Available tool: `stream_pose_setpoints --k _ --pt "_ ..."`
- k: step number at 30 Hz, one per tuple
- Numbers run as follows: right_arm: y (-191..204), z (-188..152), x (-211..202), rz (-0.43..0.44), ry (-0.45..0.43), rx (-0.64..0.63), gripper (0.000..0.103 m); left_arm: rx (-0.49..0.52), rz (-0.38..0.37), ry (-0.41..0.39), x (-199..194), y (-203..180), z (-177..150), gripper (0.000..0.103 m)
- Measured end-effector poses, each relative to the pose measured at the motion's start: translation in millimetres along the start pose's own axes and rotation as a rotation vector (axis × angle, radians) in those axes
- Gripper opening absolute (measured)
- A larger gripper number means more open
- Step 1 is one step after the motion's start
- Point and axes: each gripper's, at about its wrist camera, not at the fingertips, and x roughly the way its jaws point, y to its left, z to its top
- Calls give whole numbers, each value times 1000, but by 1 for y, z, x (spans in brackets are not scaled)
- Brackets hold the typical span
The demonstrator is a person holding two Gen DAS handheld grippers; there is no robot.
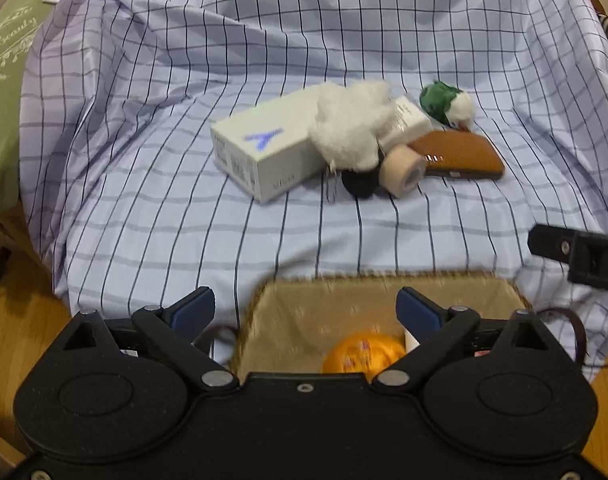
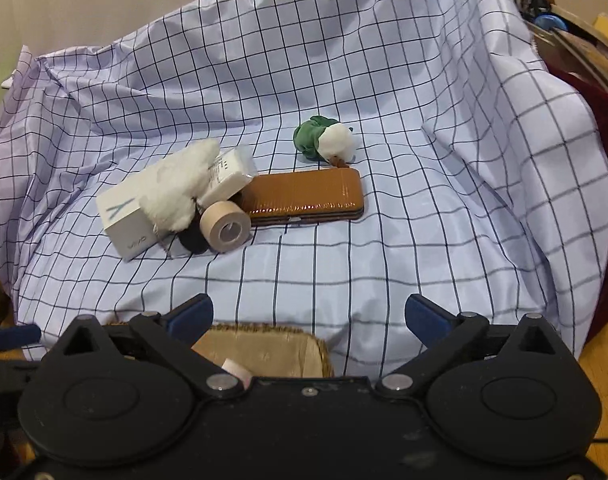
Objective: Organize soft objects
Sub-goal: 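Move both tools toward the cotton plush and white tissue pack on the cloth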
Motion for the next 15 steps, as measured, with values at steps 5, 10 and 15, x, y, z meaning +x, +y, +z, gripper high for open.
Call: stream_pose_setpoints --k 5,10,15 --pt "2 15 19 10 14 -17 103 24 13 -30 18 -3 24 95" --pt "2 24 40 3 42 -11 102 50 19 -67 35 -8 46 94" --pt "0 25 52 -13 57 -12 102 67 12 -97 49 -15 65 94"
